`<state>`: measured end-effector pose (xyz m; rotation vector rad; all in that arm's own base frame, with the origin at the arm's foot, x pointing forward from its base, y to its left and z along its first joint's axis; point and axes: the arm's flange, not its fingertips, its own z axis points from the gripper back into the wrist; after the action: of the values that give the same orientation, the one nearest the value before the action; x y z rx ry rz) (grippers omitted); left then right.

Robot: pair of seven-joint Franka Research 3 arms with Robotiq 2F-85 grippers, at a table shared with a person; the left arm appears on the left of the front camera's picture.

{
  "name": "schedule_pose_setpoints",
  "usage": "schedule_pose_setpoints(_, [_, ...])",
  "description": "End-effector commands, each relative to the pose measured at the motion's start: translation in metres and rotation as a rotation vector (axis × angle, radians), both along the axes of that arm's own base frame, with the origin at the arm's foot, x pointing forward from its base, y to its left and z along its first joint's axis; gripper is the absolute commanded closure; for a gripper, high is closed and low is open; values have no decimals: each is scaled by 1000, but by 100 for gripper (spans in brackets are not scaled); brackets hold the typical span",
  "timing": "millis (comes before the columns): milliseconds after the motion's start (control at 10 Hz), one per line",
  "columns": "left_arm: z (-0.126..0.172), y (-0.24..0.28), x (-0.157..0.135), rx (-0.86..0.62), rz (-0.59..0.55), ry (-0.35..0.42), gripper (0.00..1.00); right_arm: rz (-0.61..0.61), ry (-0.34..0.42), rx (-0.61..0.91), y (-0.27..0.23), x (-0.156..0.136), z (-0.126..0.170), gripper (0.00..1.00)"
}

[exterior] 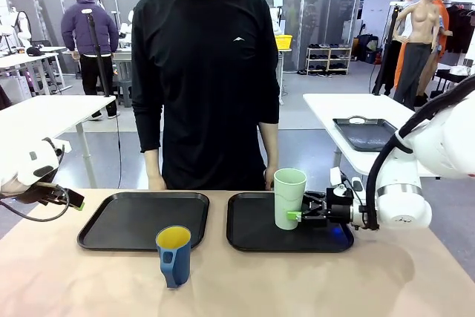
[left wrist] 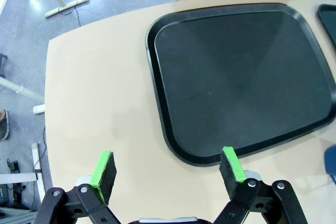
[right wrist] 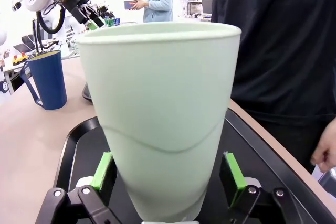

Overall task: Sort and store the cups by type.
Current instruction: Place the picked Reusable plastic cup into the Flat Tray indicated by the person.

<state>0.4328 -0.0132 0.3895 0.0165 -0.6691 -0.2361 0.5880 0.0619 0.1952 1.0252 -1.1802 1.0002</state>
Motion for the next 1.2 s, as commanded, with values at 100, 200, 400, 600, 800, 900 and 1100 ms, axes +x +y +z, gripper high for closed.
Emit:
schedule_pose_setpoints(100, [0, 0, 0, 5, 1, -2, 0, -9, 61, -28, -23, -16, 12, 0])
schedule_pose_setpoints(200, [0, 0, 0, 5, 1, -2, 0, -24, 68, -36, -31, -21, 13, 0])
schedule_pose_setpoints(400, [0, 0, 0, 5, 1, -2, 0, -52, 83, -52, -50, -33, 22, 0])
schedule_pose_setpoints(600, [0, 0, 0, 5, 1, -2, 0, -79, 103, -75, -66, -47, 34, 0])
schedule_pose_setpoints(800, [0, 0, 0, 5, 1, -2, 0, -101, 115, -89, -77, -55, 40, 0])
schedule_pose_setpoints(900, [0, 0, 0, 5, 1, -2, 0, -113, 126, -92, -80, -58, 42, 0])
schedule_pose_setpoints(1100, [0, 0, 0, 5, 1, -2, 0, -105, 84, -79, -81, -53, 34, 0])
